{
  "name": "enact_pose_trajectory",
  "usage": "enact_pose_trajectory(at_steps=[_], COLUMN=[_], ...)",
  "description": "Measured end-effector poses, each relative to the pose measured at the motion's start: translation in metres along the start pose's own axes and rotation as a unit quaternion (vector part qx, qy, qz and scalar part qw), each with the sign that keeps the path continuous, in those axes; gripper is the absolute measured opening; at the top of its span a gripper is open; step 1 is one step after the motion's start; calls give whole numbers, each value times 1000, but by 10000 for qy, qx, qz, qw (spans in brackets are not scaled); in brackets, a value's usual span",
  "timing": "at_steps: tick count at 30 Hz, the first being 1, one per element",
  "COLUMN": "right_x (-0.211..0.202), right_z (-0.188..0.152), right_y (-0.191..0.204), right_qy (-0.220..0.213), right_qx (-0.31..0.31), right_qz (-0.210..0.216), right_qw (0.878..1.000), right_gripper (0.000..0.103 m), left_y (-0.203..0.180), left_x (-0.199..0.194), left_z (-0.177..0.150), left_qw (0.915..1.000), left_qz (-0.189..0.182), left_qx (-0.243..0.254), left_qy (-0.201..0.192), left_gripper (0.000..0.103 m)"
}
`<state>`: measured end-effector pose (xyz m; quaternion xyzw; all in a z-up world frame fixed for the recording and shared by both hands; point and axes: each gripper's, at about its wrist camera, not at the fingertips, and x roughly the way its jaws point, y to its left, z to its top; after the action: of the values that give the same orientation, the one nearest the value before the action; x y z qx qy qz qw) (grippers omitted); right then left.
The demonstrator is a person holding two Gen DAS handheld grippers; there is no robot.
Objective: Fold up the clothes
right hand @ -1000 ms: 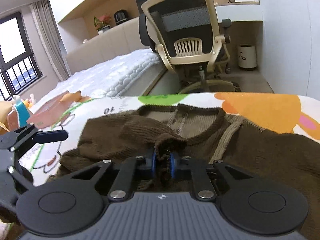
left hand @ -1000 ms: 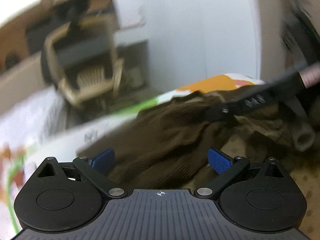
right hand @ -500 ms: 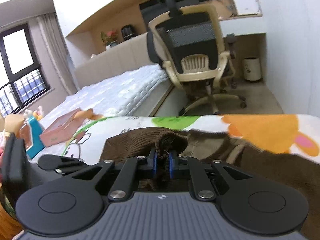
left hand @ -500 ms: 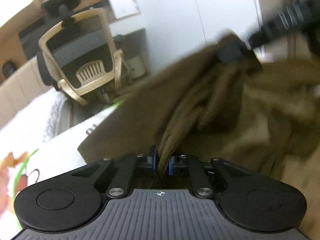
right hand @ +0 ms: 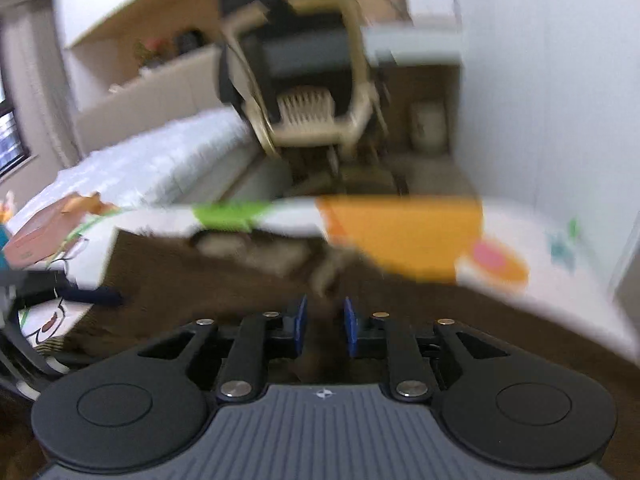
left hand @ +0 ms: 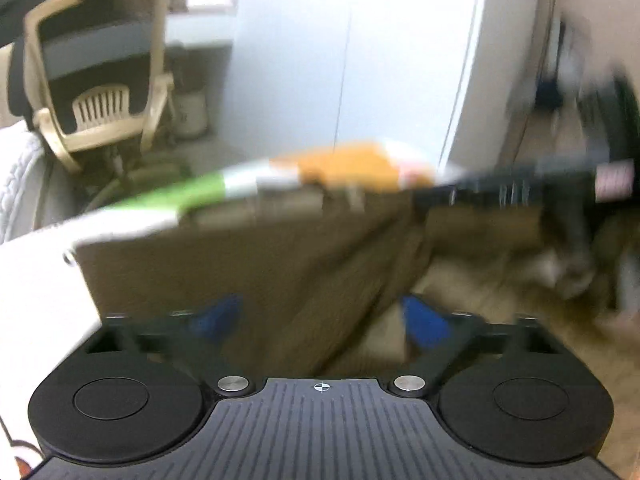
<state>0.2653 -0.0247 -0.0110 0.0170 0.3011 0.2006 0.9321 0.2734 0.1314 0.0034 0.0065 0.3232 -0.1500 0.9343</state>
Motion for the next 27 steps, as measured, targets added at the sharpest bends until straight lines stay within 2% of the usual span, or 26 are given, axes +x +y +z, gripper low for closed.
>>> enact_pose_trajectory(at_steps=[2,4,6,7,8,9,11,12,13,15,18,20,23,26,27], right_x=[-3,16,46,51,50,43,5,-19,-43,-91,-144,-163,-163,-132,-120], right_z=[6,3,-7,-11,-13,-12,-8,-8,-8,-15,-45,-74,-114,-129,-130], right_y=[16,27,29,28,26,23,9,-2,-14,-49,-120,-161,-197,-209,-210], right_qy=[-240,32,517,566,521,495,233,29,-175,-517,-623,-512,-397,-270,-248], right_qx=[-328,-336,-246,-200,-145,-26,184,236,287,658,1820,2723,3834,4286,4289], right_qz=[138,296,184,134,139,183,176,46,-83,-676,-1724,-2072,-1891,-1577,-1555], right_qw=[9991,9990,9982,9981,9984,9986,9994,9997,9994,9942,9661,9382,9032,8892,8895], right_gripper=[34,37,36,34,34,34,40,44,51,57,61,61,61,61,60], left_y=[12,26,38,40,40,39,39,42,46,50,55,58,57,54,54], left_x=[-13,-3,22,33,33,31,25,19,13,0,-12,-11,-7,-10,-15], left_z=[10,11,4,-3,-4,-6,-6,-6,-5,-5,-7,-7,-7,-9,-10], left_qw=[9990,9967,9930,9906,9906,9908,9906,9894,9880,9842,9771,9727,9687,9685,9686], left_qz=[-64,164,270,322,336,345,295,252,212,193,204,134,64,56,57], left_qx=[-296,-749,-1127,-1257,-1258,-1248,-1298,-1410,-1526,-1756,-2101,-2308,-2481,-2488,-2485], left_qy=[-340,-271,210,442,426,390,306,219,128,-71,-277,-204,-37,-18,-36], left_gripper=[97,97,97,97,97,97,98,98,99,99,99,100,100,100,100])
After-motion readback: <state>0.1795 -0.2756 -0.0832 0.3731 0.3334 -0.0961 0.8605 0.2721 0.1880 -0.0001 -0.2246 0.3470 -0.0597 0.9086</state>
